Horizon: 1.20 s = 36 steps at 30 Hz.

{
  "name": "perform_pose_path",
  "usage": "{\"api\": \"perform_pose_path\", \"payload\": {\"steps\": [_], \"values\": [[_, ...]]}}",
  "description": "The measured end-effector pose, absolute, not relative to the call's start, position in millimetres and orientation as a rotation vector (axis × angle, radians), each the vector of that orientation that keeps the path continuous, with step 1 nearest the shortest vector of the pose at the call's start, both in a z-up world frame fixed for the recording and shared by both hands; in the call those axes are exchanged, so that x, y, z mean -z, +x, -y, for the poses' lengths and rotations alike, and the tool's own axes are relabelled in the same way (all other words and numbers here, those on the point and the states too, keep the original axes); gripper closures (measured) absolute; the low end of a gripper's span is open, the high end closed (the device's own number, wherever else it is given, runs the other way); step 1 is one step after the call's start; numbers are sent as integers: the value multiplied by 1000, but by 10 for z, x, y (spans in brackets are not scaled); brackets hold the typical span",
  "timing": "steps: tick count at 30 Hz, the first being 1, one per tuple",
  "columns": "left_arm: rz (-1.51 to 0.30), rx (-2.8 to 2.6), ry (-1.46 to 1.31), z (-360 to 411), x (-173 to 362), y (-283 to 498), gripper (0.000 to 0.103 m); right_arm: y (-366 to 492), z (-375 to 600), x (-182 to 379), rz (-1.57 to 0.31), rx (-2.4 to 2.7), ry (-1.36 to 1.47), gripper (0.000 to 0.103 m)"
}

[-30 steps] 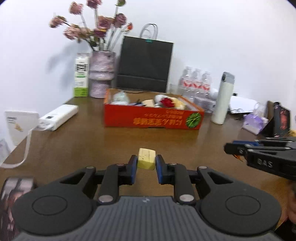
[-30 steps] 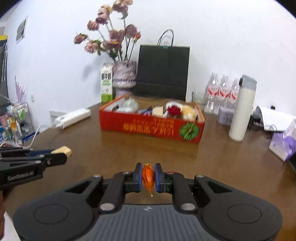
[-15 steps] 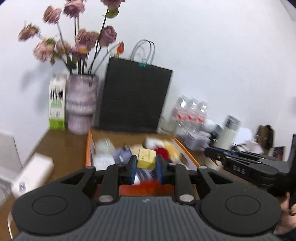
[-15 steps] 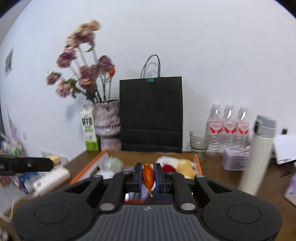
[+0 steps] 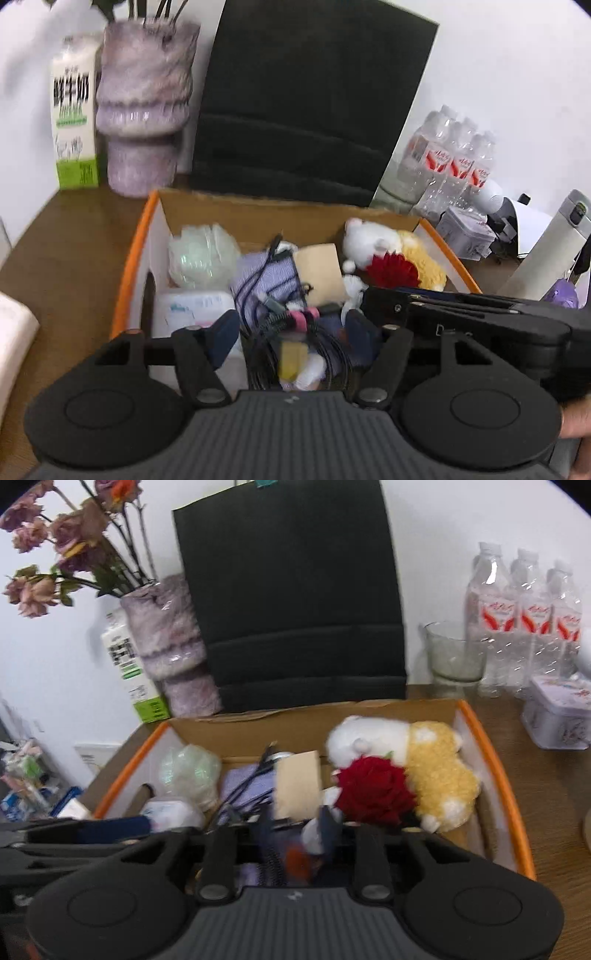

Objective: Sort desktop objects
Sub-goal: 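Carry the yellow block and orange piece into the box and release both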

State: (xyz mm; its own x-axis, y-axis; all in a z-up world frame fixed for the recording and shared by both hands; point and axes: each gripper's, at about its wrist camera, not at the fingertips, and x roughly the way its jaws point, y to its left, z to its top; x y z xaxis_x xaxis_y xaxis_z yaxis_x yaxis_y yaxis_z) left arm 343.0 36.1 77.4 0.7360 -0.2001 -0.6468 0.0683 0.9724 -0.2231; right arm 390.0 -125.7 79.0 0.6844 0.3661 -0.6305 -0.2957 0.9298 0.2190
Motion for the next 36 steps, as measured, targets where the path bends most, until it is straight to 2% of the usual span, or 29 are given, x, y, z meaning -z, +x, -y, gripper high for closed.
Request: {"api": "perform_pose_path", "payload": {"steps": [1,2,8,9,10,11,14,18,30,36], "values": [[-718,157,-188,-388,-824,3407,32,3863,1281,-821,-711,-366,104,48],[-706,156,-186,-419,-885,3382,26,3816,1314,-871,-691,-363,109,44],[-671,95,-131,-513,-1406,3152,9,3609,1424,-1276,-650,-337,90,34],[-669,83,-111,-528,-1501,3087,9,3549,1432,-1370,-645,-330,76,27],[-651,86,-89,-545,-1603,2997,4,3507,1440,-1435,-634,-322,65,19],[-630,92,-73,-565,-1681,2915,0,3441,1450,-1502,-619,-305,55,17],[-602,84,-61,-631,-1819,2634,0,3217,1495,-1586,-615,-284,51,16],[-580,42,-89,-674,-1746,2140,0,2753,1503,-1503,-608,-298,29,16],[-490,-26,-69,-103,-639,329,0,620,1672,-761,-482,-283,-61,16],[-466,-89,-128,-71,-393,-223,0,-88,1633,-545,-433,-229,-103,16]]}}
